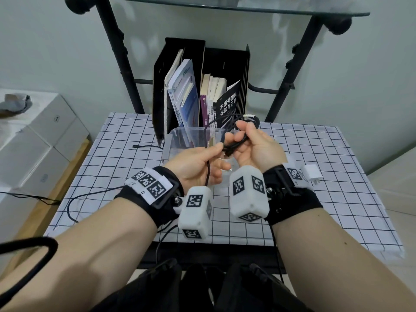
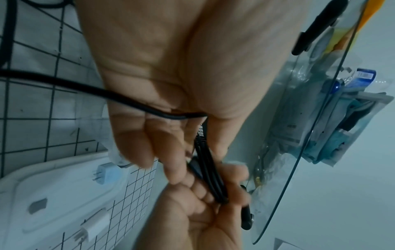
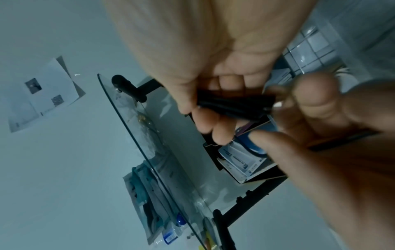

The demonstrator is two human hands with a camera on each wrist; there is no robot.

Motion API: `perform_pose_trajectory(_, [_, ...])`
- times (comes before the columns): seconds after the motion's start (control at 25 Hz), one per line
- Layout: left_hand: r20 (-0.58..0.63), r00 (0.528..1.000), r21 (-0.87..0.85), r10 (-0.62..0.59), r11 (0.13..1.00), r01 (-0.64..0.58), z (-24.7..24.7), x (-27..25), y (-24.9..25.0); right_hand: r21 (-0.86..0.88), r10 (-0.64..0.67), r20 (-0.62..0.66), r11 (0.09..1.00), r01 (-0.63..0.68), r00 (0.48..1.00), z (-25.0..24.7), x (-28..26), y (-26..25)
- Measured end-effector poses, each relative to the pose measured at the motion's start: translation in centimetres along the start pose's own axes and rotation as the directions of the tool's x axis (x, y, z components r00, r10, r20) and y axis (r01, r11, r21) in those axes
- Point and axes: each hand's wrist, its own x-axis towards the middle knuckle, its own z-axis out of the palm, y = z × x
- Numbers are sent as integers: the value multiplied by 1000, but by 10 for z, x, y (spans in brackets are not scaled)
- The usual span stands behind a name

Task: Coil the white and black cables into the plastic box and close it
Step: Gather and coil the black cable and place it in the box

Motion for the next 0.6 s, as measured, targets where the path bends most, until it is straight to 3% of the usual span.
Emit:
perform_pose_trajectory(0.24, [-48,999,52,25,998,-23,-8,1,-6,234,-16,-61,972,30,998,-5,10,-13])
perform_pose_trajectory(0.36, [-103,994,348,36,938,2,-6,-3,-13,313,24,-33,950,-13,999,-6,9,-19])
perform_pose_trajectory(0.44, [-55,998,506,9,862,20,-3,-6,-17,315,5,-53,949,12,999,-5,8,-19])
perform_pose_trajectory(0.6, [60,998,610,7,791,-42,3,-11,-12,207,-123,-127,967,147,984,-6,5,-13])
